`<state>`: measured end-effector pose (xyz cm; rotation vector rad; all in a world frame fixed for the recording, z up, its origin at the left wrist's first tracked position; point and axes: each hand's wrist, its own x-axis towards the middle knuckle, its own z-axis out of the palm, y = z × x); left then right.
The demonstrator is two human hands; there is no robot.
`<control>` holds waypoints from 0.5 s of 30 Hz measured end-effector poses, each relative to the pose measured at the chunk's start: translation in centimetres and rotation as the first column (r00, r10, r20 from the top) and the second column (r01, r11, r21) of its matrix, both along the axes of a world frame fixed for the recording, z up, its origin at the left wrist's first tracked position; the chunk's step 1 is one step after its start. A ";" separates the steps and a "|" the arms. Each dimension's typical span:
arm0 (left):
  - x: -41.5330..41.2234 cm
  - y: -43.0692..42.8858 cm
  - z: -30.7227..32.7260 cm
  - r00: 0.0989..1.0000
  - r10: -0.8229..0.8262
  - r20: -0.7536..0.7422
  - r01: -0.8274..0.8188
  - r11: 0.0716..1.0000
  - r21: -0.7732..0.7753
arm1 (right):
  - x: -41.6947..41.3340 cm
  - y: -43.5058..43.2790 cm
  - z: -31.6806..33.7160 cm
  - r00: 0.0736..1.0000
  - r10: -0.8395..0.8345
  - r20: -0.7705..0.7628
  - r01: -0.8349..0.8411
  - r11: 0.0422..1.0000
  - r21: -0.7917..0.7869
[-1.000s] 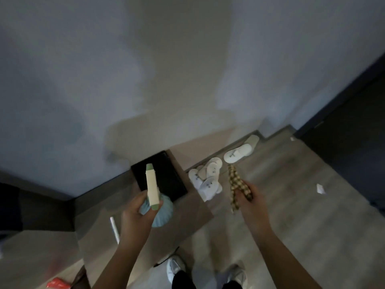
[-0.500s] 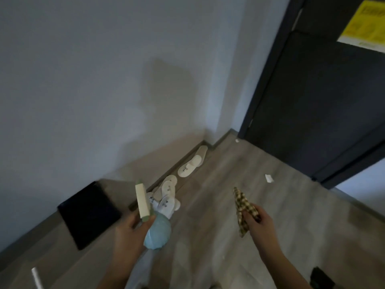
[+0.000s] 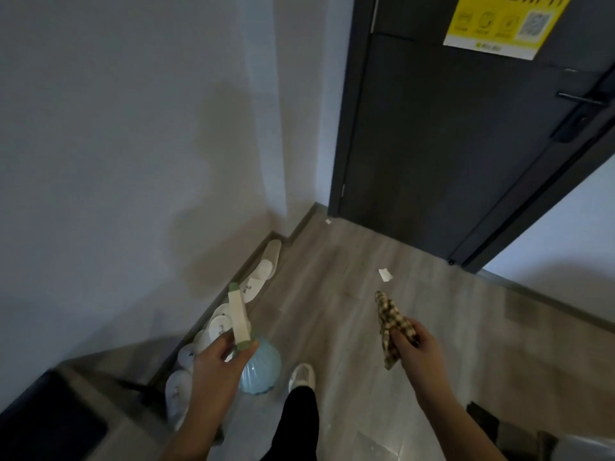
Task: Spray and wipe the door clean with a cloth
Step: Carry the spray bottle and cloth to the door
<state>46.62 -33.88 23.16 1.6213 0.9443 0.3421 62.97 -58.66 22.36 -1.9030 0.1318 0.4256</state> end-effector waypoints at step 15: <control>27.3 10.2 1.6 0.958 -0.280 -0.056 0.284 0.956 0.073 | 18.0 5.8 1.5 0.978 -0.206 0.014 0.206 0.978 0.021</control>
